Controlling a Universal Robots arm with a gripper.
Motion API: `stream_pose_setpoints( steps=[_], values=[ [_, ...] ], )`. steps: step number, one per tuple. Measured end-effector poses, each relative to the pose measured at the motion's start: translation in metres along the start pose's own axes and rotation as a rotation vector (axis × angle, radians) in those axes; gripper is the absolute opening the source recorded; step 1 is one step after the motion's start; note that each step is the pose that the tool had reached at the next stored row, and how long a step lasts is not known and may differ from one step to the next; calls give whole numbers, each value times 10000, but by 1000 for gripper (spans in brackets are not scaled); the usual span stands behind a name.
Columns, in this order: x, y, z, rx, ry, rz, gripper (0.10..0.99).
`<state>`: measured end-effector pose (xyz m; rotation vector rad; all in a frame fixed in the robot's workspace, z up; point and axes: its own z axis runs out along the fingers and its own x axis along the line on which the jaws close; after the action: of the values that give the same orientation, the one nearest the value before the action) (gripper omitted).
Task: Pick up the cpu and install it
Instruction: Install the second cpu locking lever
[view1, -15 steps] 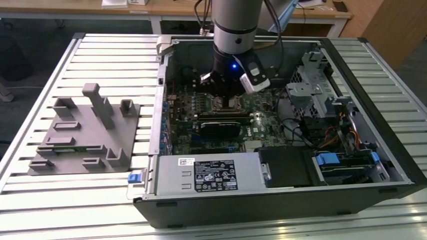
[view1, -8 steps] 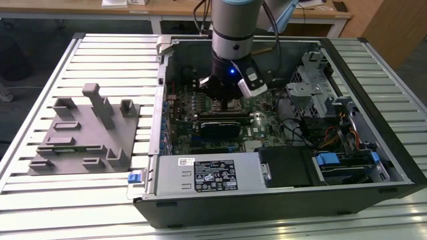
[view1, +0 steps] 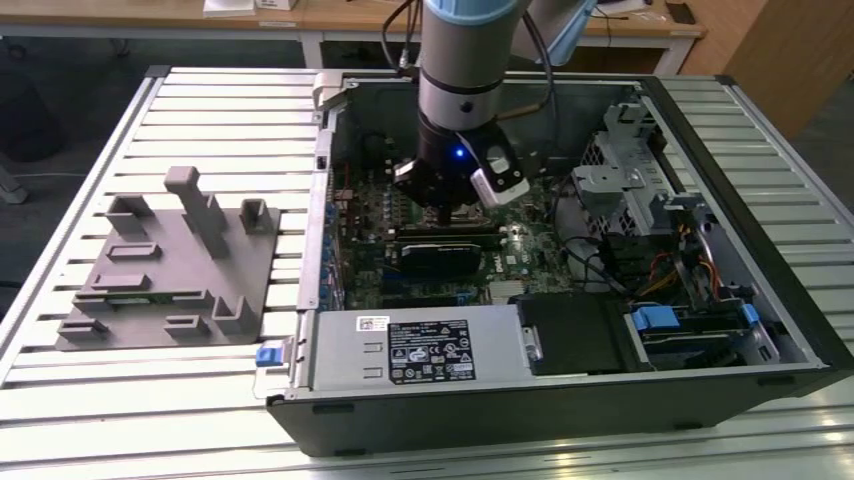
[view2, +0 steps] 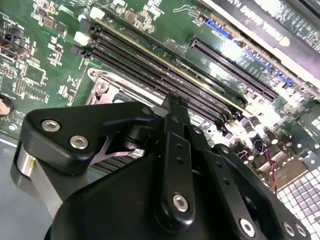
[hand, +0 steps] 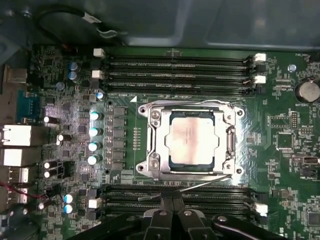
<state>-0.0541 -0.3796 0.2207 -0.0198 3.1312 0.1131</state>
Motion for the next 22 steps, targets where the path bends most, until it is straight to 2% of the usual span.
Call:
stream_pose_setpoints(
  steps=[4,7,9,13,17,22],
  values=[
    [8,-7,19,-258,-3,2,106],
    [20,-29,24,-597,-8,5,106],
    [25,-55,28,-759,-10,6,106],
    [37,-117,35,-824,-11,7,106],
    [78,-146,43,-914,-13,7,106],
    [107,-170,83,-1110,-16,9,106]
  ],
)
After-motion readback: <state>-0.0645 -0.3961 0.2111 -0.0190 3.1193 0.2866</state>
